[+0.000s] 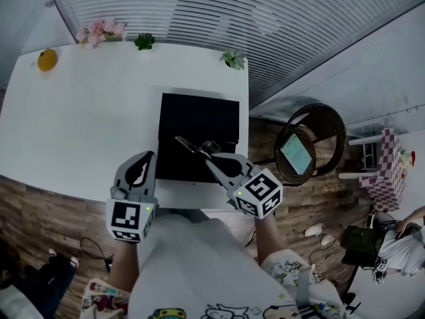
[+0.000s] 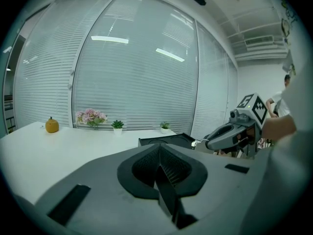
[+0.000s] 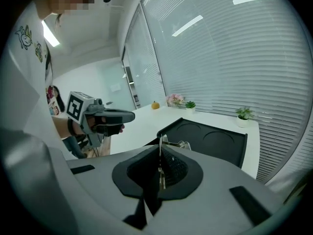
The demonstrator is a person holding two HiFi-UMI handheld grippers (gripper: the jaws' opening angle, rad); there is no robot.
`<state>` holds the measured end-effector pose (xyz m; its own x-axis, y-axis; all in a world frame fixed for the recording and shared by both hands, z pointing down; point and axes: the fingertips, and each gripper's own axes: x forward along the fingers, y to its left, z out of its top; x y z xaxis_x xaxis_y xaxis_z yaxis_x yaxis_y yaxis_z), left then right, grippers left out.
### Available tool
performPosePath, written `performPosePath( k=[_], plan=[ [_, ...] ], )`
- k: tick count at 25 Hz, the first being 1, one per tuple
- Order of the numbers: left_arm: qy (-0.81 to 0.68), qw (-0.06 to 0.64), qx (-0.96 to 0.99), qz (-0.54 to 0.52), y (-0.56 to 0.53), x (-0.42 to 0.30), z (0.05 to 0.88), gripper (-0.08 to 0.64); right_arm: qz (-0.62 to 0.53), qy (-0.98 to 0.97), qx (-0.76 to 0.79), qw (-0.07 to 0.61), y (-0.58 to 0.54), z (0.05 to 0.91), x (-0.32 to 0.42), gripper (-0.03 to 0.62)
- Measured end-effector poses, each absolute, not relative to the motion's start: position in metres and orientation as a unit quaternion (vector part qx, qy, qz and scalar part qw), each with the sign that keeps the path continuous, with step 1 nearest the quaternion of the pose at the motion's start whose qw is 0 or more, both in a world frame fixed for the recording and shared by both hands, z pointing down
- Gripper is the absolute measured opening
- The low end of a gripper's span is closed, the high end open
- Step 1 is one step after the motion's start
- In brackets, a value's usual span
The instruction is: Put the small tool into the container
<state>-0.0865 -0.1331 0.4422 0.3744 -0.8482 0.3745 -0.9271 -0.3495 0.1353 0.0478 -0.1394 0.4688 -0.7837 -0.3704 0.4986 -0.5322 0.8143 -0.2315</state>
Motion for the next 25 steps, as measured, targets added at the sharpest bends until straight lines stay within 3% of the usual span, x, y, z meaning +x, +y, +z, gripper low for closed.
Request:
performPosePath(
  k=[25],
  plan=[
    [-0.531,0.174,0.816,0.145,-0.136,-0.089,0.473,0.006,0.230,-0.913,0.121,0.314,-0.131,0.526,0.023,0.008]
  ],
)
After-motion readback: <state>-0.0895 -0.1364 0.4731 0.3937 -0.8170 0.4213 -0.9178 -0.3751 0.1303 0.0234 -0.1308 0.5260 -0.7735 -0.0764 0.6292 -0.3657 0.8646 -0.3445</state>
